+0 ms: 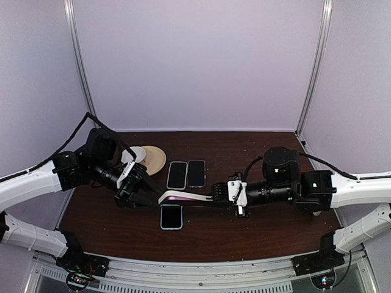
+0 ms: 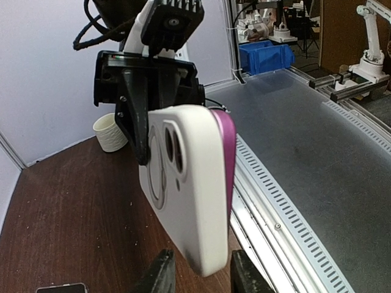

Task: Take the phone out of the phone case
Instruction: Remove the bottom left corner of the phone case.

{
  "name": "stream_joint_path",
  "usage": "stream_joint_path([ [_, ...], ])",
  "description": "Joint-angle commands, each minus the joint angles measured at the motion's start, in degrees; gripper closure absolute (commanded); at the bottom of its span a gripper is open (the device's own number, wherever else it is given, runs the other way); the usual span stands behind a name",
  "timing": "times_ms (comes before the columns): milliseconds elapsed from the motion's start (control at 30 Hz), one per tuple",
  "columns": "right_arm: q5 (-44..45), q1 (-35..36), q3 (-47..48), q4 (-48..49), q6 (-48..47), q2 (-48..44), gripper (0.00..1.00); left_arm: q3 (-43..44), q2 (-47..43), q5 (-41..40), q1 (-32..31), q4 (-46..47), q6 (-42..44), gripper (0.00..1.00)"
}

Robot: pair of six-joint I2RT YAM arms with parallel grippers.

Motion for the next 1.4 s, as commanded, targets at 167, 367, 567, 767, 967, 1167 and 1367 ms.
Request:
stream_joint_path([
  [167,-1.91,-0.38,3.88,1.55,-1.57,0.41,1.0,2.43,0.57,2.11,-0.78,-1.81,2.15,0.77],
  [367,-3.74,-0.38,4.17,-0.71,-5.12,0.35,1.0,2.9,0.73,3.94,-0.96,-4.35,3.9,0.78],
  [567,-9.01,-0.38,6.88,-7.61,-8.86,1.73,1.0,3.75,1.31,6.12,-1.48,-7.75,6.06,0.78],
  [767,-12.7,-0.32,9.54,-12.61,-10.52,3.25,1.0,3.64,1.27,6.53,-1.99,-9.05,7.94,0.78],
  [967,-15.35,-0.33,11.64,-16.1,-11.05,4.79,1.0,3.49,1.29,6.57,-2.12,-9.92,9.6,0.79],
  [1167,-17.05,-0.28,12.54,-17.37,-11.05,6.02,1.0,3.58,1.26,5.4,-2.19,-9.96,10.27,0.82],
  [1367,-15.47,-0.29,12.7,-17.14,-11.26,6.17,1.0,3.67,1.16,4.81,-2.18,-9.94,10.27,0.77],
])
